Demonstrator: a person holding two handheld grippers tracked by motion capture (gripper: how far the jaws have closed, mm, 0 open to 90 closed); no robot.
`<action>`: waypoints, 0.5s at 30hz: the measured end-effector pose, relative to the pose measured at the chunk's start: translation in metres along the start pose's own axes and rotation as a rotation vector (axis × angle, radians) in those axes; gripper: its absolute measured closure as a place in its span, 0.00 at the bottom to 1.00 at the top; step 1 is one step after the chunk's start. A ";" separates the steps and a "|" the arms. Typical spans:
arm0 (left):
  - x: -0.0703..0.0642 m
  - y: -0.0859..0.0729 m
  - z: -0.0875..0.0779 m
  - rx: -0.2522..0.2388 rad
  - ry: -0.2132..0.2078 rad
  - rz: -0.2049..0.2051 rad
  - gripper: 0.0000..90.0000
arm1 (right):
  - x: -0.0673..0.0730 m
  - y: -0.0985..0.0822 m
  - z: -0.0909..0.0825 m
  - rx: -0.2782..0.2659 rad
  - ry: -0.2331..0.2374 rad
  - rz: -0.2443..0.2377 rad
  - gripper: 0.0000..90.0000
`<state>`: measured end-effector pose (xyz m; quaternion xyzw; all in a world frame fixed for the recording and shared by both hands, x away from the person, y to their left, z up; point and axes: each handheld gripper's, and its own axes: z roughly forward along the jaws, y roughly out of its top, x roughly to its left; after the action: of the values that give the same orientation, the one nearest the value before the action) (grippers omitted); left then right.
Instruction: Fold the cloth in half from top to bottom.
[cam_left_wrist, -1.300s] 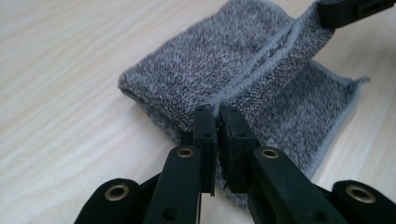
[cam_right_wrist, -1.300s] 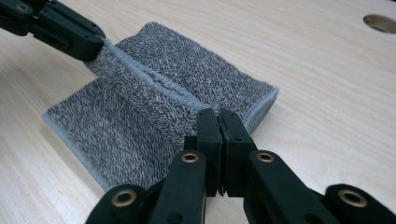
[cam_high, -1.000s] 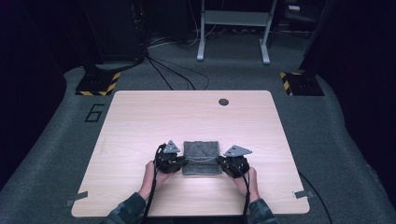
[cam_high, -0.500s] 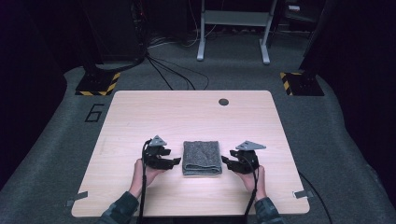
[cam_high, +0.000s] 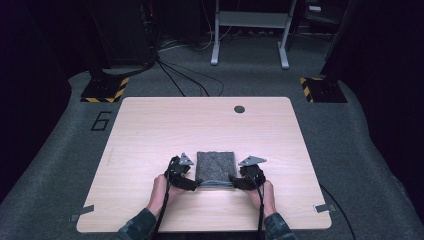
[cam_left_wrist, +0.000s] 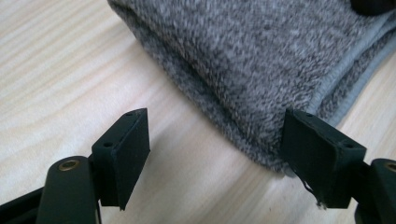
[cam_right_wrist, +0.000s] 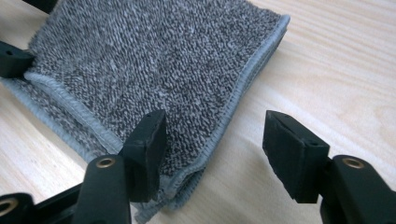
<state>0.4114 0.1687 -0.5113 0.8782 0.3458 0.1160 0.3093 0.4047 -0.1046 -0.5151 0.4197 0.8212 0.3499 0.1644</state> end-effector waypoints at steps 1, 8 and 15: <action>-0.001 -0.001 0.001 0.001 -0.002 0.002 0.26 | 0.002 -0.001 0.000 -0.001 -0.010 0.011 0.43; -0.003 -0.006 -0.001 -0.011 0.017 0.007 0.26 | 0.005 -0.008 0.000 -0.020 -0.025 -0.023 0.42; 0.002 -0.008 -0.010 -0.081 0.006 -0.040 0.21 | -0.001 -0.006 -0.006 -0.045 0.005 -0.002 0.24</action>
<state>0.4045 0.1794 -0.5087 0.8575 0.3594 0.1264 0.3458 0.3985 -0.1106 -0.5157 0.4143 0.8140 0.3689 0.1721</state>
